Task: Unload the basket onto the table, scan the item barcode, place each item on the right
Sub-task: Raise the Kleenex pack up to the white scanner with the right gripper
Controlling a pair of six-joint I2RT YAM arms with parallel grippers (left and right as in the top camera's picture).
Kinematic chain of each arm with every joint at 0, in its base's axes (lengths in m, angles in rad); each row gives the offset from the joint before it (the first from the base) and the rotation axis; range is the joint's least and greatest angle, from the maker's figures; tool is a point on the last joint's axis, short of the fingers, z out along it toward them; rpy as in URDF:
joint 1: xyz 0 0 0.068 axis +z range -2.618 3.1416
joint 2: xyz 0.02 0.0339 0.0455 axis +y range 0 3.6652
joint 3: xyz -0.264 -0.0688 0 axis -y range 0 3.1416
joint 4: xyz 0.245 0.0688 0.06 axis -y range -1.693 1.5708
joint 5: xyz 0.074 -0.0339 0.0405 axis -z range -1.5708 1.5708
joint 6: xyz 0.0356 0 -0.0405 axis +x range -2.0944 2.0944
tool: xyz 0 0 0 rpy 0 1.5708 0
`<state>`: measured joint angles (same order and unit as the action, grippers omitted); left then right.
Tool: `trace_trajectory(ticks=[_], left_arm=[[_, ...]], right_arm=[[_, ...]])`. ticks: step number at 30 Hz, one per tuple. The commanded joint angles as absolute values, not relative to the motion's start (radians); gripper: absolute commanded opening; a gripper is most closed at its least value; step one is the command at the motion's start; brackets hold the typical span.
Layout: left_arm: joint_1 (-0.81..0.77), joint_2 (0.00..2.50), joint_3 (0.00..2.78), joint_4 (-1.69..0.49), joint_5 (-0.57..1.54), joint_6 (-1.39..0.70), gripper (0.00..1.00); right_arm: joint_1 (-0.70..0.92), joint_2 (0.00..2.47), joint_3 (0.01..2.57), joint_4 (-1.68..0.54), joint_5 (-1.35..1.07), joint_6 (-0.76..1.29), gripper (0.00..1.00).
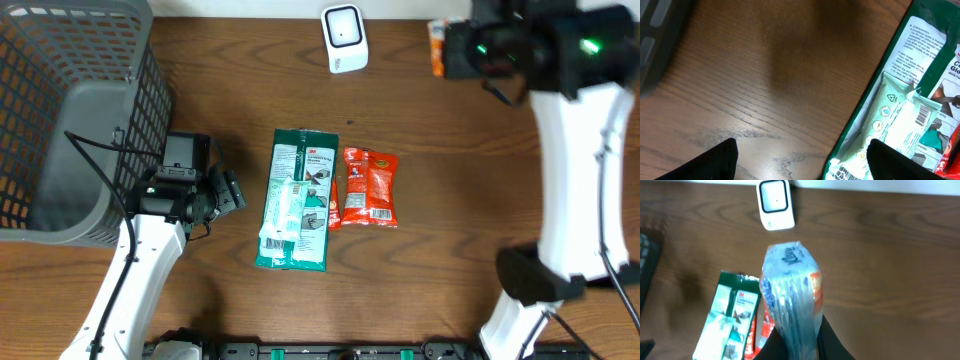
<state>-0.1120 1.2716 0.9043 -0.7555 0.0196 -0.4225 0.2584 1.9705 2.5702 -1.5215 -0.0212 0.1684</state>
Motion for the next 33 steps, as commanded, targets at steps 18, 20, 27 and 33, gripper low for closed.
trace_trajectory(ticks=[18,20,27,33], left_arm=[[-0.108,1.274,0.907,-0.755,0.01,-0.425,0.84],[-0.108,1.274,0.907,-0.755,0.01,-0.425,0.84],[-0.108,1.274,0.905,-0.755,0.01,-0.425,0.84],[-0.108,1.274,0.905,-0.755,0.01,-0.425,0.84]], right_arm=[[0.404,2.527,2.566,-0.852,0.225,0.14,0.01],[0.411,2.56,2.566,-0.823,0.258,0.14,0.01],[0.413,2.598,2.566,-0.764,0.265,0.141,0.01],[0.413,2.6,2.564,-0.735,0.257,0.141,0.01]])
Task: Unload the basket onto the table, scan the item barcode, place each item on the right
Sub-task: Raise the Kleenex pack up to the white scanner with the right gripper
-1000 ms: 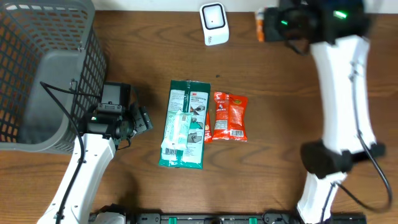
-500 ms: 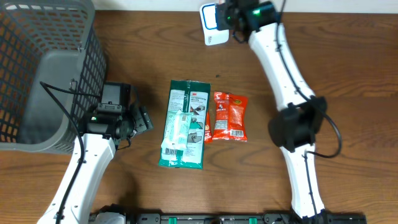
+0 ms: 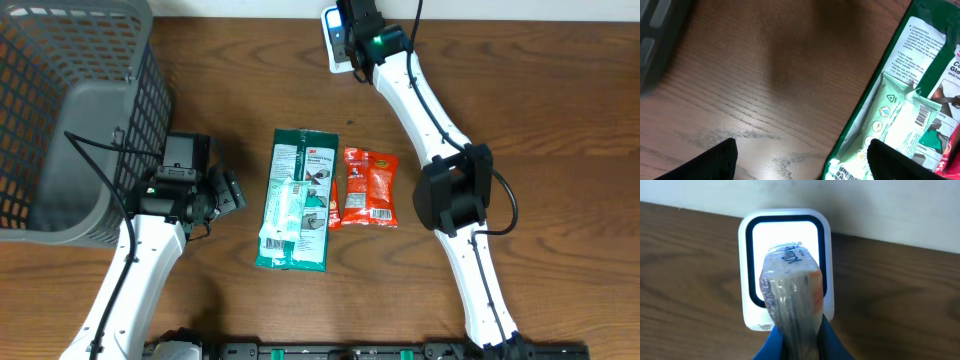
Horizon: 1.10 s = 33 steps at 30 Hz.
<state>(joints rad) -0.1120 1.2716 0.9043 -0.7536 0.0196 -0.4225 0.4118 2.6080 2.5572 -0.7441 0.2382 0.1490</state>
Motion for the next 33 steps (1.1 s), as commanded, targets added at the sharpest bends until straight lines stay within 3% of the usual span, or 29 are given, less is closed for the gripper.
trace_trajectory(ticks=[1,23,28,33], left_arm=[[-0.108,1.274,0.905,-0.755,0.011,-0.425,0.84],[-0.108,1.274,0.905,-0.755,0.011,-0.425,0.84],[-0.108,1.274,0.905,-0.755,0.01,-0.425,0.84],[-0.108,1.274,0.905,-0.755,0.01,-0.425,0.84]], right_arm=[[0.413,2.6,2.564,-0.73,0.256,0.141,0.01],[0.397,2.547,2.513,-0.713,0.192,0.186,0.01],[0.386,2.409,2.513,-0.876,0.167,0.159,0.03],[0.372,2.233,2.513,-1.203,0.167,0.16,0.01]])
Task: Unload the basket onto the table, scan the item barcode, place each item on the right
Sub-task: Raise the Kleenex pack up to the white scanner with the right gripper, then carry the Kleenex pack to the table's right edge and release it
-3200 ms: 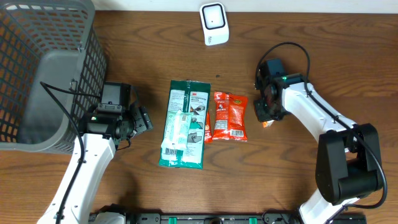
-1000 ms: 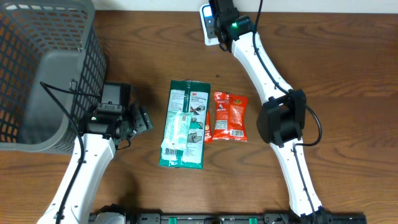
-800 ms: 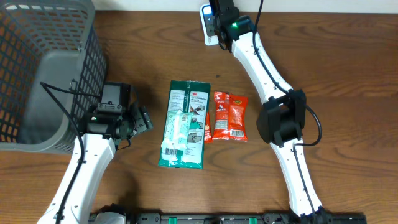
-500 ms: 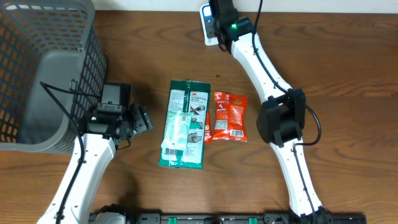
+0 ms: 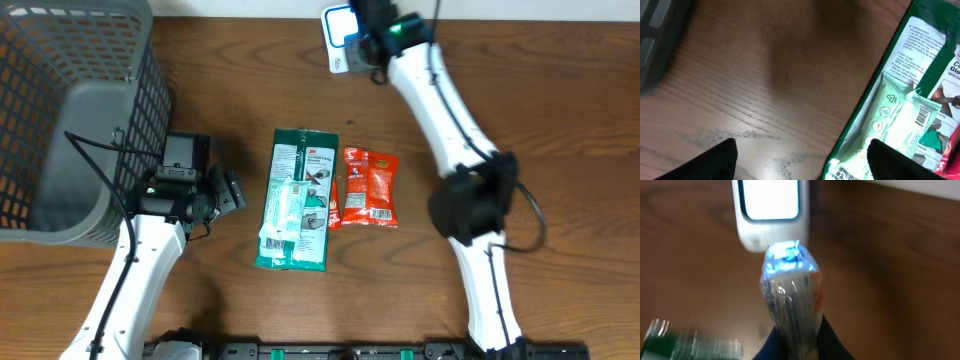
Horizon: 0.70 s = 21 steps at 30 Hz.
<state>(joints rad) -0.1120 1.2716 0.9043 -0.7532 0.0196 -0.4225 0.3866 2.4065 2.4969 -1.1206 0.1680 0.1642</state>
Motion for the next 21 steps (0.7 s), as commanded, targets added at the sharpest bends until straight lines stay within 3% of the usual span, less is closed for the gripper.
trace_trajectory(ticks=[1,14,21], left_arm=[[-0.108,1.274,0.905,-0.755,0.01,-0.425,0.84],[-0.108,1.274,0.905,-0.754,0.01,-0.425,0.84],[-0.108,1.274,0.905,-0.754,0.01,-0.425,0.84]], right_arm=[[0.369,2.191,2.513,-1.283,0.169,0.159,0.01],[0.285,2.089,2.505,-1.692,0.246,0.162,0.01],[0.189,2.088,2.41,-1.699,0.229,0.167,0.01]])
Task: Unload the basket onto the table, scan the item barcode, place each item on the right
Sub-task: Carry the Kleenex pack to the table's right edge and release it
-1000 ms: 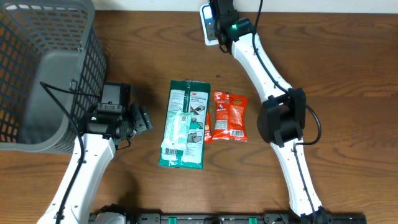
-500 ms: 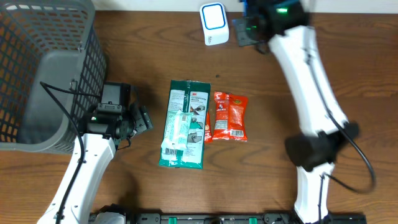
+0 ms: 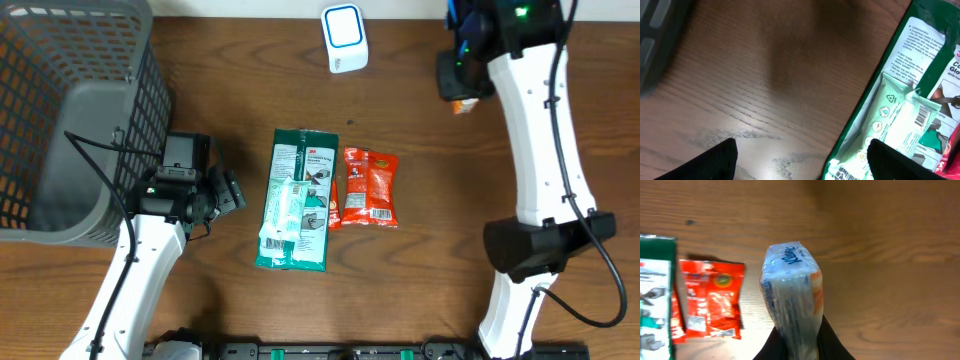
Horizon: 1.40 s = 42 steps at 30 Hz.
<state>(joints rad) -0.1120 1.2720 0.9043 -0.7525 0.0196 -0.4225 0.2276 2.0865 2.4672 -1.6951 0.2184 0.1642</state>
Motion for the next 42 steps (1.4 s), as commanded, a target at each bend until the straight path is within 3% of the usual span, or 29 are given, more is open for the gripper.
trace_trajectory(ticks=[1,7,15,28,29,31,35,39,42], left_arm=[[-0.108,1.274,0.905,-0.754,0.01,-0.425,0.84],[-0.108,1.274,0.905,-0.754,0.01,-0.425,0.84],[-0.108,1.274,0.905,-0.751,0.01,-0.425,0.84],[-0.108,1.274,0.905,-0.75,0.01,-0.425,0.84],[-0.108,1.274,0.905,-0.75,0.01,-0.425,0.84],[-0.108,1.274,0.905,-0.75,0.01,-0.425,0.84],[-0.108,1.274,0.905,-0.75,0.01,-0.425,0.84],[-0.108,1.274,0.905,-0.75,0.01,-0.425,0.84],[-0.108,1.274,0.905,-0.75,0.011,-0.425,0.84]], right_arm=[[0.176,2.088,2.385,-1.699,0.231,0.172,0.01],[0.08,2.088,2.141,-1.698,0.312,0.247,0.01],[-0.061,2.088,1.763,-1.642,0.71,0.615,0.01],[-0.176,2.089,1.355,-1.084,0.743,0.604,0.01],[-0.176,2.089,1.341,-1.059,0.743,0.604,0.04],[-0.176,2.089,1.318,-1.018,0.743,0.604,0.27],[-0.176,2.089,1.309,-0.994,0.714,0.604,0.43],[-0.175,2.089,1.31,-0.987,0.696,0.587,0.5],[-0.175,2.088,1.329,-0.988,0.641,0.538,0.61]])
